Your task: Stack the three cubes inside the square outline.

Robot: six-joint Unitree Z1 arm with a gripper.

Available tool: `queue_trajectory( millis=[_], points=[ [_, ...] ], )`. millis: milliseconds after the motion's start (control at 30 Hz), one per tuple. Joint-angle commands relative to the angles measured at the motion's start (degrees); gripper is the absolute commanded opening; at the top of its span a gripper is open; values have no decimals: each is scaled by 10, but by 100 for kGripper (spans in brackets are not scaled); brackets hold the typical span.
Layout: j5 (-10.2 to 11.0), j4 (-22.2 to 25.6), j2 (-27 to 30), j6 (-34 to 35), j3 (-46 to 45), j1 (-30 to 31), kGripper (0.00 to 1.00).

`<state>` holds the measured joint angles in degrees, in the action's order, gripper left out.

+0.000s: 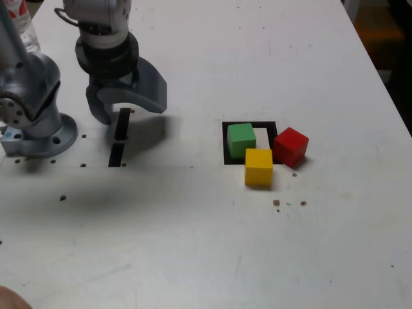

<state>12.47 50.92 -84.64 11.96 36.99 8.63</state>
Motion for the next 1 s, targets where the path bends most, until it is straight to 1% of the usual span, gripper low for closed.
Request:
queue_trajectory(
  millis=[0,100,200,333,467,567,700,867,967],
  points=[
    [2,15,0,-8,16,1,95],
    [3,50,-13,-31,59,1,95],
    [1,100,-43,-64,132,1,95],
    [-4,135,-84,-94,201,1,95],
    [-13,144,-121,-117,248,-4,95],
    [-20,156,-152,-143,282,-23,95],
    [-22,171,-176,-166,317,-52,95],
    [-26,178,-203,-192,342,-88,95],
    [-19,178,-221,-200,347,-100,95]
  ],
)
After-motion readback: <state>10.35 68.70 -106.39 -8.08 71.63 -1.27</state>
